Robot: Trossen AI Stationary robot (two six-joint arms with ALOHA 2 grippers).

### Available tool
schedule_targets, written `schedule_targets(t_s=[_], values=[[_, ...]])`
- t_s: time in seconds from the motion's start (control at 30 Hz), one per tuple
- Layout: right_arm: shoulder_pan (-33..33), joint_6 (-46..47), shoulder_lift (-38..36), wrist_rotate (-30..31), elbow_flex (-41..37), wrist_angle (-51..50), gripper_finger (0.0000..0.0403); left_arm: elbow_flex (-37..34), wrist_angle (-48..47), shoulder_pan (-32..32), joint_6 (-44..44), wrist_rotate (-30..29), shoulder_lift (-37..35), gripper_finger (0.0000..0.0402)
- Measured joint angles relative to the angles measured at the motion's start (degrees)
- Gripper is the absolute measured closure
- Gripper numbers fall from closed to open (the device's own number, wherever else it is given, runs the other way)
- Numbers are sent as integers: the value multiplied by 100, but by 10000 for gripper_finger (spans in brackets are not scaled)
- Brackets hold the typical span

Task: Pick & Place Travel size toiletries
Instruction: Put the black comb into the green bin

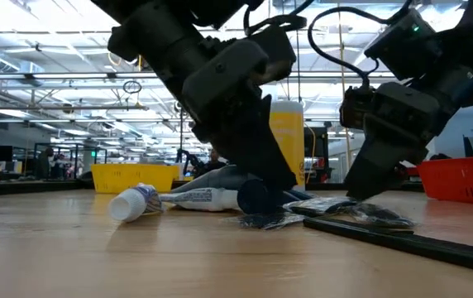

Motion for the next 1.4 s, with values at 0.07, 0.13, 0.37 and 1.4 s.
schedule_targets(t_s=[0.07, 0.13, 0.37, 1.4], values=[[0, 4, 48, -4, 4, 32, 140, 0, 60, -31, 56, -4, -3, 339], [2, 6, 60, -19, 6, 49, 140, -7, 163, -77, 108, 19, -39, 344], [-4, 28, 78, -273, -1, 220, 140, -4, 528, -136, 150, 128, 11, 367], [-212, 155, 81, -929, -12, 594, 171, -13, 875, 82, 58, 253, -143, 394]])
